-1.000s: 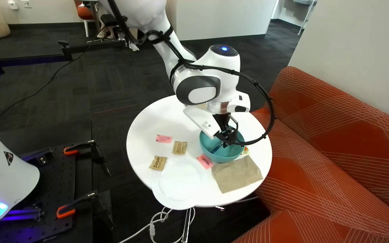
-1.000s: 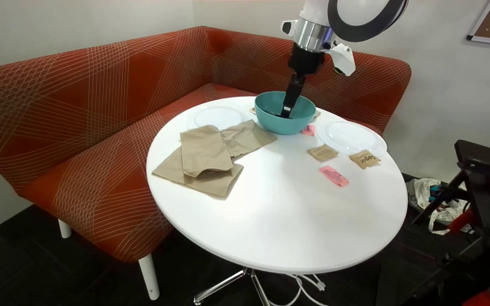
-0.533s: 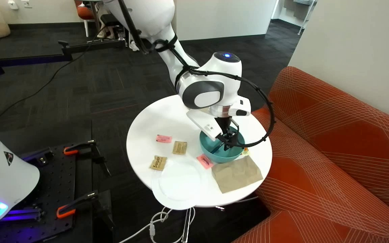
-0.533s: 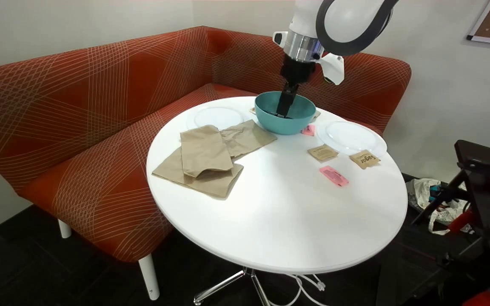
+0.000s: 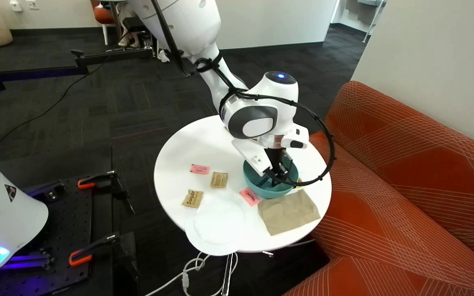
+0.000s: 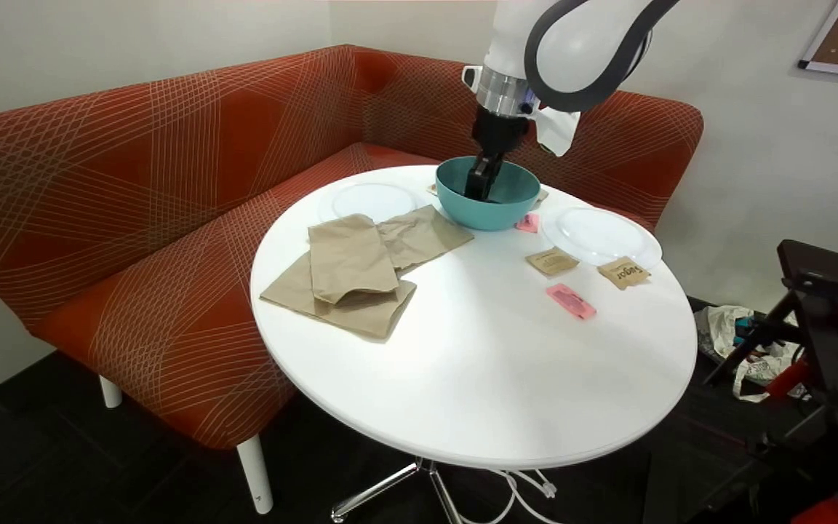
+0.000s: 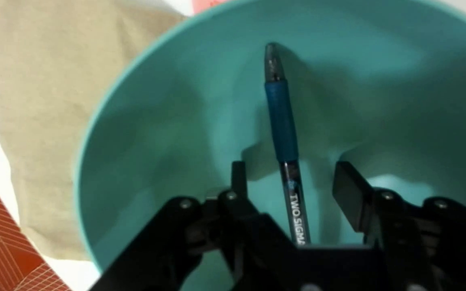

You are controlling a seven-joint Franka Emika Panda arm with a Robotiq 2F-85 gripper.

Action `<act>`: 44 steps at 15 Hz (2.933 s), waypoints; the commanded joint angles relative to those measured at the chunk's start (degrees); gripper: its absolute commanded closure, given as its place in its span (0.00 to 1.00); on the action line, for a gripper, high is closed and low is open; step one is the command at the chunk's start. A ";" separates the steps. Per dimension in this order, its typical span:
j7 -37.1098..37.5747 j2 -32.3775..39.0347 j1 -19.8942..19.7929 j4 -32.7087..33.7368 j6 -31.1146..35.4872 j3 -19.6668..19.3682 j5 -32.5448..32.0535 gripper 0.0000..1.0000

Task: Remove the pen from the teal bowl and put it on the table

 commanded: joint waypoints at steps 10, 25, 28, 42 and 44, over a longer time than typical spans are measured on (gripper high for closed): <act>4.04 -4.40 -0.03 -0.77 -1.26 -0.45 0.13 0.97; 2.68 -32.40 2.50 -18.24 0.11 6.64 6.04 0.97; 3.07 -34.35 5.16 -22.31 -0.49 8.83 7.74 0.97; 18.24 -24.56 14.42 -32.36 8.12 6.70 -0.63 0.97; 22.11 -21.53 16.72 -31.45 10.92 3.65 -4.12 0.97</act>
